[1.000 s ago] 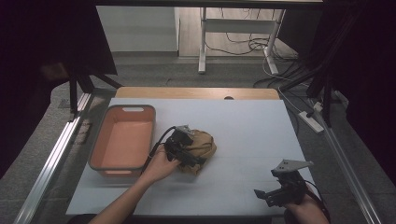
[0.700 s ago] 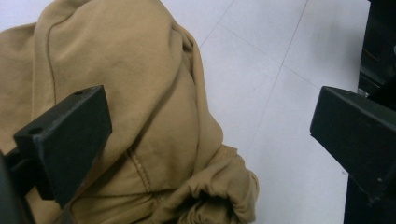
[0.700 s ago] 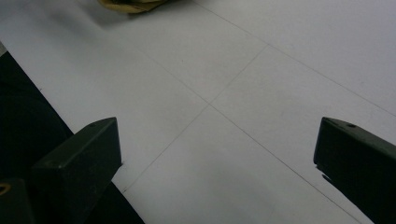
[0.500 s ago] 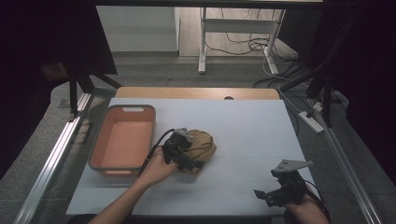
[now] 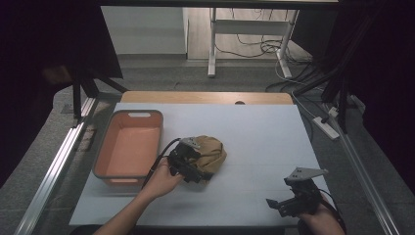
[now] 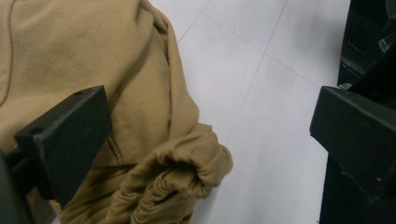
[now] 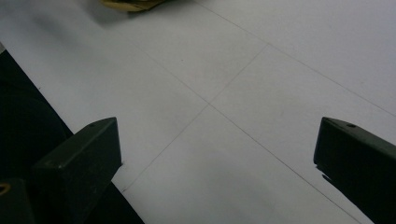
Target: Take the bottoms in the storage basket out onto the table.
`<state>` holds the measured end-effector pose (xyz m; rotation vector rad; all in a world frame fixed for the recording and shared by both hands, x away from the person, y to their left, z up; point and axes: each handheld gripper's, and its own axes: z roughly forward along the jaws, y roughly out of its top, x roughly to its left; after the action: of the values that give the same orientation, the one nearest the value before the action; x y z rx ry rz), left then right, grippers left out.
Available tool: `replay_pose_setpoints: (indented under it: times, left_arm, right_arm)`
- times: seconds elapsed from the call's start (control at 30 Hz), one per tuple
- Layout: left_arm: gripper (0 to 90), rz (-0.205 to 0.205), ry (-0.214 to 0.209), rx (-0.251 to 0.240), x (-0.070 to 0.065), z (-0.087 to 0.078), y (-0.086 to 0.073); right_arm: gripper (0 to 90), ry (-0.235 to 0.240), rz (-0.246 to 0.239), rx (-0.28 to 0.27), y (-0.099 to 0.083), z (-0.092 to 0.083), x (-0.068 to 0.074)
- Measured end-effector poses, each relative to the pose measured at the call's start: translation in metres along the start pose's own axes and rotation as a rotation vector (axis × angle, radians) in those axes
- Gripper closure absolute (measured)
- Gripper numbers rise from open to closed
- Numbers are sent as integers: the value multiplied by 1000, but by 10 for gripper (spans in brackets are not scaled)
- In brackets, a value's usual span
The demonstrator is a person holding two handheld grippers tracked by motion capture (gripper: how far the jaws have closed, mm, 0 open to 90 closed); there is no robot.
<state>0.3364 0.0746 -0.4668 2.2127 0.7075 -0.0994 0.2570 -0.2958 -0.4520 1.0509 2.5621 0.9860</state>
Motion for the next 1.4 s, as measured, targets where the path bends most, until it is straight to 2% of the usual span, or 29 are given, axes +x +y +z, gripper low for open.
replay_pose_setpoints:
  times: [1.07,1.13,1.4]
  left_arm:
    - [3,10,-13,-12,-19,-12,-15]
    - [3,10,-14,-13,-20,-13,-16]
    - [3,3,-17,-22,-23,-17,-21]
  right_arm:
    - [11,0,-1,-7,0,-1,0]
    - [50,1,-1,-13,0,-1,0]
    - [51,3,-5,-8,0,-1,0]
